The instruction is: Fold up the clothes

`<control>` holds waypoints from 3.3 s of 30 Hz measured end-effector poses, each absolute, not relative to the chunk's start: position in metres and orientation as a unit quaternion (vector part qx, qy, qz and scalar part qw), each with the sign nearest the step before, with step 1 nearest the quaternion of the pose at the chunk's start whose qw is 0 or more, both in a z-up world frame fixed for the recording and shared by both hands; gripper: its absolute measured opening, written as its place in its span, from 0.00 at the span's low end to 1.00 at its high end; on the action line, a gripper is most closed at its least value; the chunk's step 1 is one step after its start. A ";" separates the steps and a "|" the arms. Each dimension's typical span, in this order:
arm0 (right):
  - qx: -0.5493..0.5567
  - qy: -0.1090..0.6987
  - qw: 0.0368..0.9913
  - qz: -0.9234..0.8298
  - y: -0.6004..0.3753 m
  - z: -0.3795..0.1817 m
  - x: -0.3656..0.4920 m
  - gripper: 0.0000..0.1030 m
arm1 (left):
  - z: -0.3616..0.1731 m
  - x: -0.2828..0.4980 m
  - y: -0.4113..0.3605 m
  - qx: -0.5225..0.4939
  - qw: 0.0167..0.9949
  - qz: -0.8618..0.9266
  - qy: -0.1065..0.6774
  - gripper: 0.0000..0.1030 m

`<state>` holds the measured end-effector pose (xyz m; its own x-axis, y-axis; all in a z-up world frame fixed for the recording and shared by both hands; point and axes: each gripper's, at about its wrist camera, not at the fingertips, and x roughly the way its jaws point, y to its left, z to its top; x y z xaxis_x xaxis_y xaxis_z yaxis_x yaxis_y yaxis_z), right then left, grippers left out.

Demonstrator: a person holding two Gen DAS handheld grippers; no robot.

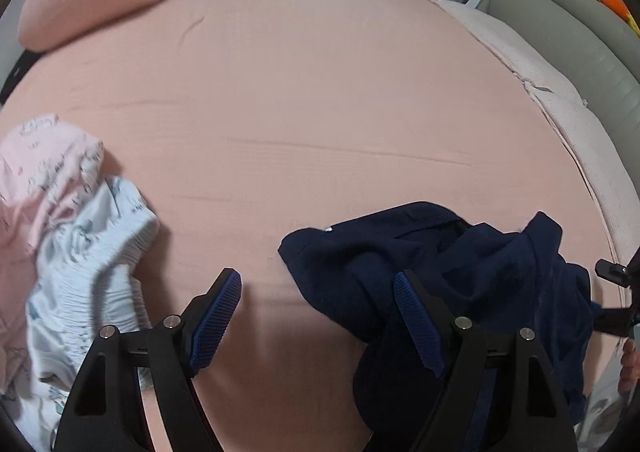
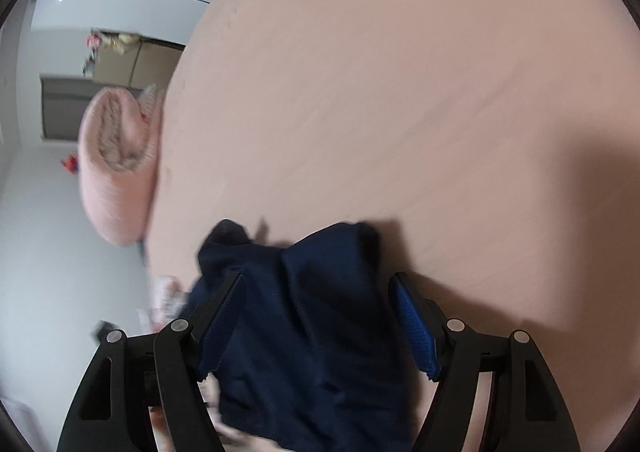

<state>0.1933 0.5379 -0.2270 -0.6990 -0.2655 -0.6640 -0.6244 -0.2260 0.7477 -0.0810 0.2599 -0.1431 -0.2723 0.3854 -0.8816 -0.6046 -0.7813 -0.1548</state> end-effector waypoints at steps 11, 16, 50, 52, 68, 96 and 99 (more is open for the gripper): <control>-0.351 0.656 0.105 0.660 0.539 -0.245 0.175 0.71 | -0.157 -0.084 0.271 -0.561 0.313 0.763 0.075 0.76; -0.339 0.680 0.078 0.646 0.542 -0.254 0.157 0.71 | -0.157 -0.079 0.278 -0.577 0.324 0.748 0.056 0.76; -0.354 0.669 0.119 0.643 0.542 -0.264 0.149 0.19 | -0.171 -0.101 0.214 -0.636 0.297 0.703 -0.116 0.33; -0.365 0.652 0.124 0.653 0.542 -0.259 0.147 0.19 | -0.172 -0.104 0.210 -0.628 0.312 0.706 -0.100 0.33; -0.439 0.478 0.153 0.745 0.530 -0.207 0.128 0.16 | -0.142 -0.067 0.278 -0.498 0.386 0.773 0.071 0.14; -0.304 0.309 0.189 0.881 0.526 -0.100 0.121 0.13 | -0.083 -0.093 0.237 -0.348 0.360 0.859 0.110 0.08; -0.337 0.330 0.202 0.859 0.536 -0.126 0.117 0.13 | -0.114 -0.102 0.243 -0.389 0.328 0.851 0.133 0.08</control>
<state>0.1172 0.5358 -0.1258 -0.6913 0.1252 -0.7117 -0.5692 -0.7010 0.4295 -0.1015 0.2428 -0.1137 -0.4819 0.4553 -0.7486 -0.6616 -0.7492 -0.0298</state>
